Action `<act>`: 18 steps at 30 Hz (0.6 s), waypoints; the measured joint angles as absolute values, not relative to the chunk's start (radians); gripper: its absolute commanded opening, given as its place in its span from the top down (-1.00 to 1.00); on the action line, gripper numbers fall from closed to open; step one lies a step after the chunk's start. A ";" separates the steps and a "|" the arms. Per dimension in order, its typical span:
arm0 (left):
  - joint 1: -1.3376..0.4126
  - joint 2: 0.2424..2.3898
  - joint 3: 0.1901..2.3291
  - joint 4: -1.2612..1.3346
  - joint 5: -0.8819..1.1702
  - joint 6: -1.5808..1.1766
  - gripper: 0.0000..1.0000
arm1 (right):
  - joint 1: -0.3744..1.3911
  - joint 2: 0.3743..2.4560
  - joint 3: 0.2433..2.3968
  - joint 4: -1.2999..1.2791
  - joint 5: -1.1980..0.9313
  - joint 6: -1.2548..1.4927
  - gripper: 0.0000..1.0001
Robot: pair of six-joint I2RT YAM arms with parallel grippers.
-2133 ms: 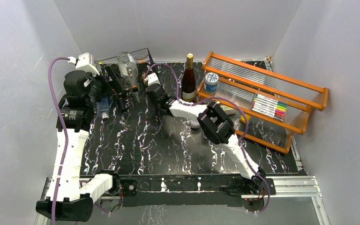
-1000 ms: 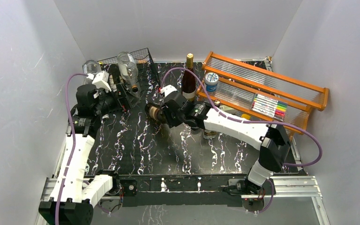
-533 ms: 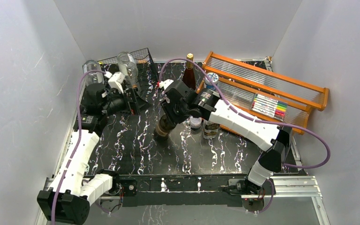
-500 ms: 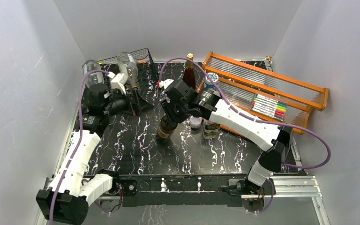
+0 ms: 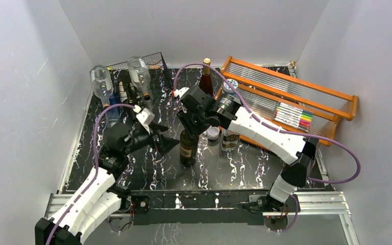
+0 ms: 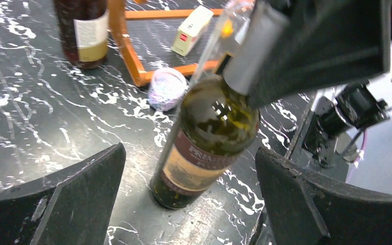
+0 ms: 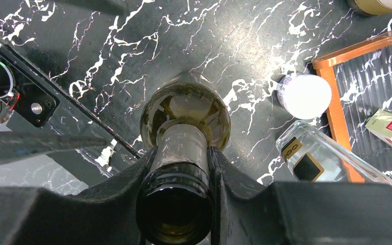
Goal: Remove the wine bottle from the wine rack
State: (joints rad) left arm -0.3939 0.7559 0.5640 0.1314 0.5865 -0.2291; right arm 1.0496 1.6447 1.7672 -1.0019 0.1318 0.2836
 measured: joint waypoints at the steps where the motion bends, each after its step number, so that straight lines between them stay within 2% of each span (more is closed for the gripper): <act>1: -0.404 0.733 0.513 0.180 0.597 -0.224 -0.97 | 1.050 1.645 1.767 -1.002 0.131 0.284 1.00; 9: -0.535 0.802 0.434 0.361 0.635 -0.153 -0.97 | 1.050 1.645 1.767 -1.002 0.128 0.281 1.00; 18: -0.654 0.973 0.432 0.548 0.532 -0.094 -0.97 | 1.048 1.644 1.767 -1.007 0.126 0.281 1.00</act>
State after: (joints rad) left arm -0.6544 0.9733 0.4320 0.5476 0.5320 -0.0940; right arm 1.0477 1.6444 1.7672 -1.0069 0.1265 0.2806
